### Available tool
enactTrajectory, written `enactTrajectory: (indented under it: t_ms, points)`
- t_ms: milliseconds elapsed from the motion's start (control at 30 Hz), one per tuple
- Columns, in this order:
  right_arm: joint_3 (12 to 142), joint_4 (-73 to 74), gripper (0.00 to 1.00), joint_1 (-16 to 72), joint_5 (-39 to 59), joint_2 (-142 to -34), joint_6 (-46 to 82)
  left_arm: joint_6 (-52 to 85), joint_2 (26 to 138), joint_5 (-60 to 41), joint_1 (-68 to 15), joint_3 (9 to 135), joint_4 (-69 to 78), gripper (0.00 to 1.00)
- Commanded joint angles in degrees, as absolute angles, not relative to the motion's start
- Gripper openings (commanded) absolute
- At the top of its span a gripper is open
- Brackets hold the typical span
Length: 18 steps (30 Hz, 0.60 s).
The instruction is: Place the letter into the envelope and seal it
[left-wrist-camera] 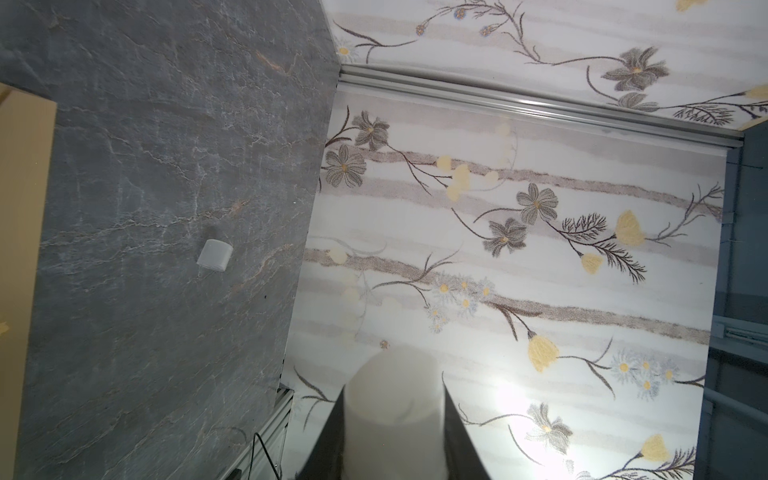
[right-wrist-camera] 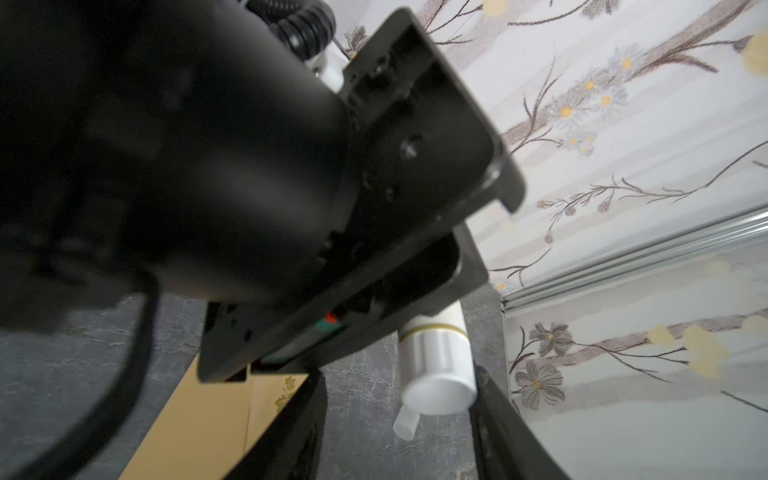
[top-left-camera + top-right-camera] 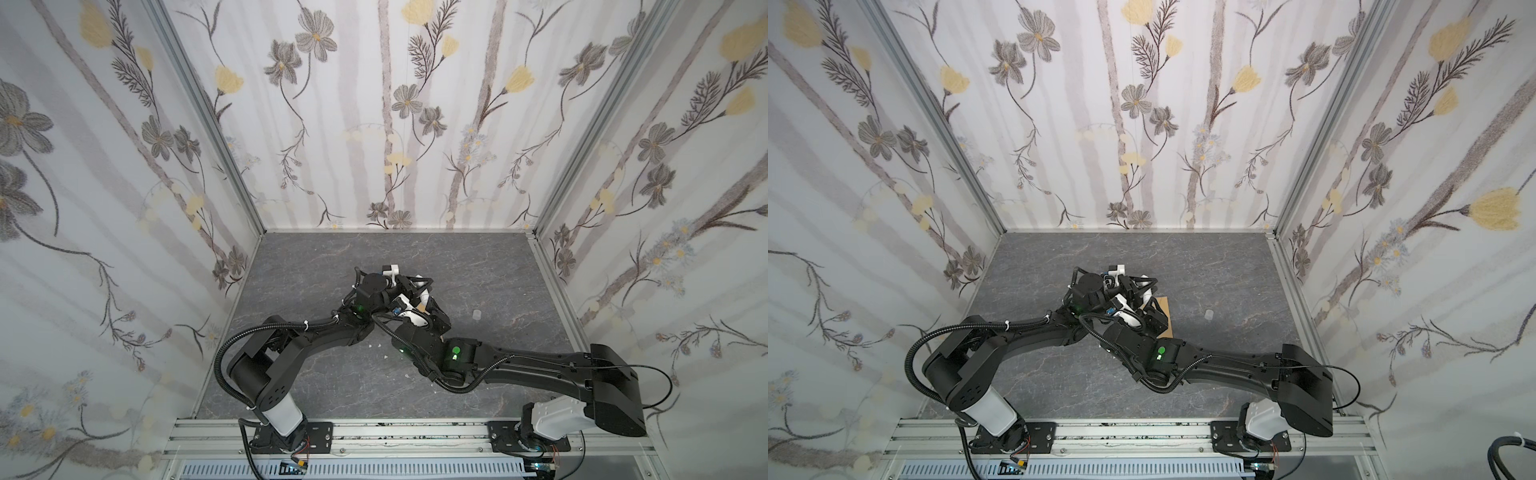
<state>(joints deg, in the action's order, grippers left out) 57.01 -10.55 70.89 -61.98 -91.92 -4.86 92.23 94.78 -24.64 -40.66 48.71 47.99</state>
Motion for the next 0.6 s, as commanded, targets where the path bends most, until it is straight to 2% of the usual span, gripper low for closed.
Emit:
enactTrajectory:
  t_ms: [0,267,567]
  points:
    - [56.7,-10.4,0.53,71.0,-48.1,-88.3,3.8,92.4,95.1,-24.2,-40.7,50.5,56.1,0.0]
    - [50.6,-4.2,0.62,68.0,-32.7,-75.7,20.5,90.0,98.1,-21.3,-39.1,53.4,56.1,0.0]
    - [35.2,16.9,0.67,52.8,-12.8,-59.1,37.1,85.7,95.9,-17.1,-39.4,53.6,56.0,0.0]
